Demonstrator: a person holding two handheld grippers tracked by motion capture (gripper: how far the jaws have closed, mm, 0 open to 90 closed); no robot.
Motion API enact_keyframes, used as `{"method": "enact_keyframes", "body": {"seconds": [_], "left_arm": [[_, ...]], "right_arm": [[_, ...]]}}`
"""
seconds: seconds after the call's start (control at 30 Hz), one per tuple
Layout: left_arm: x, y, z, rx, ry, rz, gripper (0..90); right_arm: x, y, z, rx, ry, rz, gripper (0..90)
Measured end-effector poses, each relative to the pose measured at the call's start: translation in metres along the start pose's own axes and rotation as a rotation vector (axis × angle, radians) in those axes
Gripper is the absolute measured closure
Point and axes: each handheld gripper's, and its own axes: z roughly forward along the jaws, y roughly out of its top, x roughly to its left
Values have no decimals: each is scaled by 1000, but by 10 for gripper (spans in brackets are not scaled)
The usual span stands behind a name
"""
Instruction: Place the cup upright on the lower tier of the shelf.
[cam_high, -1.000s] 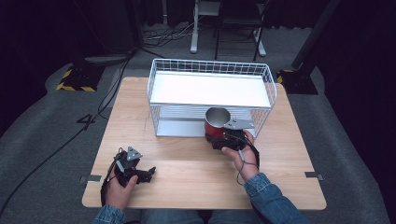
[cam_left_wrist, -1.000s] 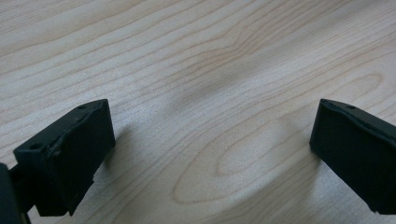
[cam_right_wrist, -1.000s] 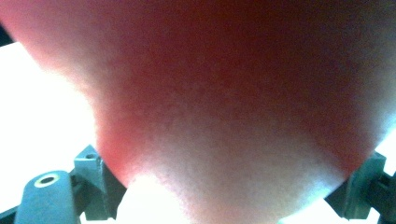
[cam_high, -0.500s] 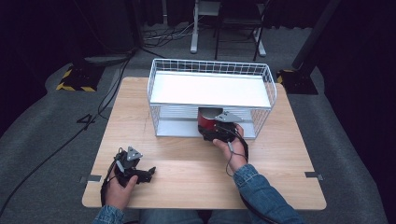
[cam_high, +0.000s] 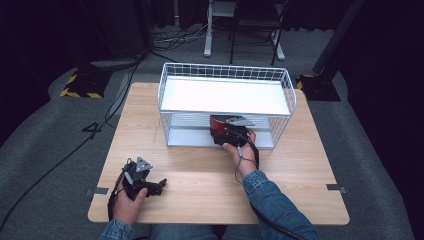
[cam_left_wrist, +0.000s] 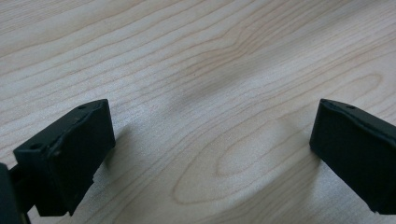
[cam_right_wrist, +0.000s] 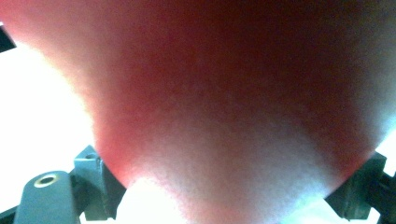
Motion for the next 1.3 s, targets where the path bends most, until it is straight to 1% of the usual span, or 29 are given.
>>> {"method": "enact_keyframes", "body": {"seconds": [0.07, 0.1, 0.17, 0.23, 0.3, 0.43, 0.5, 0.57, 0.7, 0.77, 1.07, 1.17, 1.23, 1.3], "left_arm": [[0, 0, 0, 0, 0, 0, 3], [0, 0, 0, 0, -1, 0, 3], [0, 0, 0, 1, -1, 0, 3], [0, 0, 0, 1, -1, 1, 3], [0, 0, 0, 1, -1, 0, 3], [0, 0, 0, 0, 0, 0, 3], [0, 0, 0, 1, -1, 0, 3], [0, 0, 0, 1, -1, 1, 3], [0, 0, 0, 3, -5, -7, 3], [0, 0, 0, 2, -6, -6, 3], [-1, 0, 0, 0, -4, -7, 3], [-1, 0, 0, 0, -4, -6, 3], [-1, 0, 0, 0, -4, -6, 3], [-1, 0, 0, 0, -4, -6, 3]], "right_arm": [[-1, 0, 2, 5, -4, 11, 164], [-1, -1, 5, 11, -17, 10, 163], [-1, -1, 6, 16, -20, 7, 163], [-1, -1, 7, 13, -22, 20, 162], [-2, -1, 8, 19, -18, 21, 162], [-3, 0, 7, 29, -12, 17, 161], [-3, 0, 7, 34, -15, 7, 158], [-3, -1, 7, 34, -13, -5, 158], [-4, -2, 7, 25, -10, -7, 157], [-4, -2, 6, 25, -12, -14, 157], [-4, -4, 2, 28, -16, -1, 158], [-5, -5, -2, 39, -12, 8, 158], [-7, -6, -7, 60, -1, 20, 158], [-7, -7, -9, 62, -2, 22, 158]]}}
